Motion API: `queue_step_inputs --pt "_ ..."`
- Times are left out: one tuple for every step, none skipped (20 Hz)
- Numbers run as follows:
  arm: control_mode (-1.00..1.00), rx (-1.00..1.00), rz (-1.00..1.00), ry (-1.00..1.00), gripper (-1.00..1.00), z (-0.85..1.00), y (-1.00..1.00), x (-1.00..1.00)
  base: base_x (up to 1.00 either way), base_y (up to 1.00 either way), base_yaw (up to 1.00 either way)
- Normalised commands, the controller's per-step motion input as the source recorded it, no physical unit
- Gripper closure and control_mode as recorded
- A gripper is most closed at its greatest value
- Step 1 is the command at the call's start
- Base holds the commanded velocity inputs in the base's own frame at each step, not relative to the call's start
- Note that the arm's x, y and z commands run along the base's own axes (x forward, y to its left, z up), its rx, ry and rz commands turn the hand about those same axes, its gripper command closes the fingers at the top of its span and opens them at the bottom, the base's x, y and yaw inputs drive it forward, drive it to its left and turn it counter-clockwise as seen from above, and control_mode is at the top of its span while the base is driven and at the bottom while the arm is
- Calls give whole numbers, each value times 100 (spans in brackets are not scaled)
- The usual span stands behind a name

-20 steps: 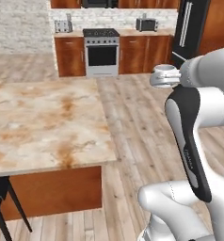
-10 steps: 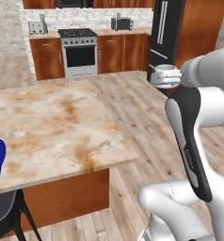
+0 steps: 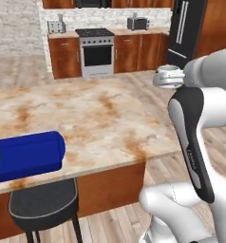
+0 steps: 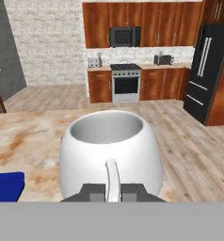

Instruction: There is a tray on the dining counter. Grab the cup, mug, and pitcher and place them on the tray. The pitcher may be placed next to the tray if it cannot fit the tray.

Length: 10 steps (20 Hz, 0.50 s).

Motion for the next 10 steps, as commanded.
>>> queue_step_inputs --pt "100 0 0 0 100 0 0 0 0 44 24" --pt "100 0 0 0 100 0 0 0 2 42 25" --pt "100 0 0 0 100 0 0 0 11 32 28" --pt "100 0 0 0 100 0 0 0 11 19 31" --pt "100 0 0 0 100 0 0 0 12 16 31" --pt "100 0 0 0 100 0 0 0 15 19 29" --pt "100 0 0 0 100 0 0 0 16 19 29" --pt "100 0 0 0 100 0 0 0 16 20 29" --pt "100 0 0 0 100 0 0 0 18 24 29" --pt "100 0 0 0 100 0 0 0 20 23 29"
